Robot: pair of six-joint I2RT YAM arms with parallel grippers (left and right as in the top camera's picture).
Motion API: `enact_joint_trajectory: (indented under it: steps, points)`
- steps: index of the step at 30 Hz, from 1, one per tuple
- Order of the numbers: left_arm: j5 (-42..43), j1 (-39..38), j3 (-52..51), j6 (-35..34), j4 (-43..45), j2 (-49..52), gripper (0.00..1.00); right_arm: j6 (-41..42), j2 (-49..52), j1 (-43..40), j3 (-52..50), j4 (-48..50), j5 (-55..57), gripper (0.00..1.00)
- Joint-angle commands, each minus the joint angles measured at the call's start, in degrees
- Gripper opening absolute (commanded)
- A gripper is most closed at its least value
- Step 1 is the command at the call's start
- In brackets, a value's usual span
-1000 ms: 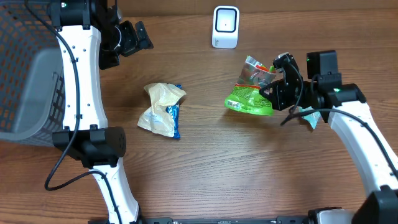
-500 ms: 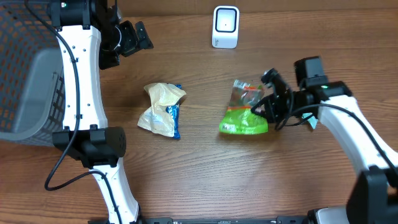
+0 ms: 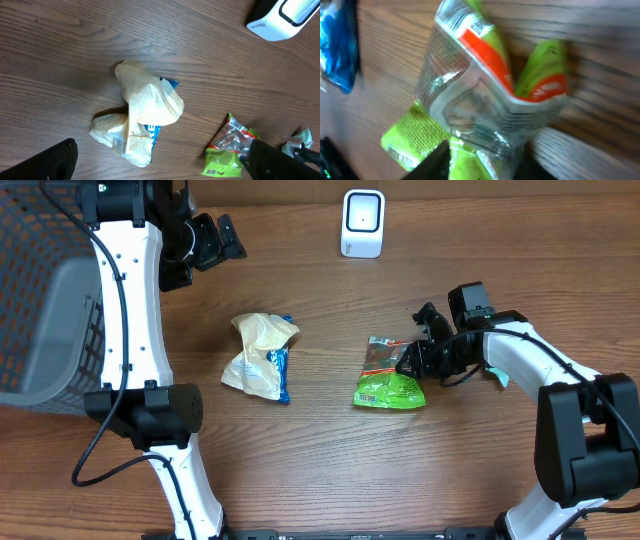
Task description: Scan the item barcode
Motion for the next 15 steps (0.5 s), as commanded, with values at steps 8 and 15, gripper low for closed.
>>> enact_joint_trajectory:
  steps: [8,15]
  points:
    - [0.61,-0.44,0.02,0.92,-0.09,0.26,1.0,12.72,0.22,0.2,0.15,1.6,3.08,0.64]
    - [0.61,-0.44,0.0,0.9,-0.09,0.26,1.0,17.64,1.03,1.84,0.15,5.66,3.15,0.81]
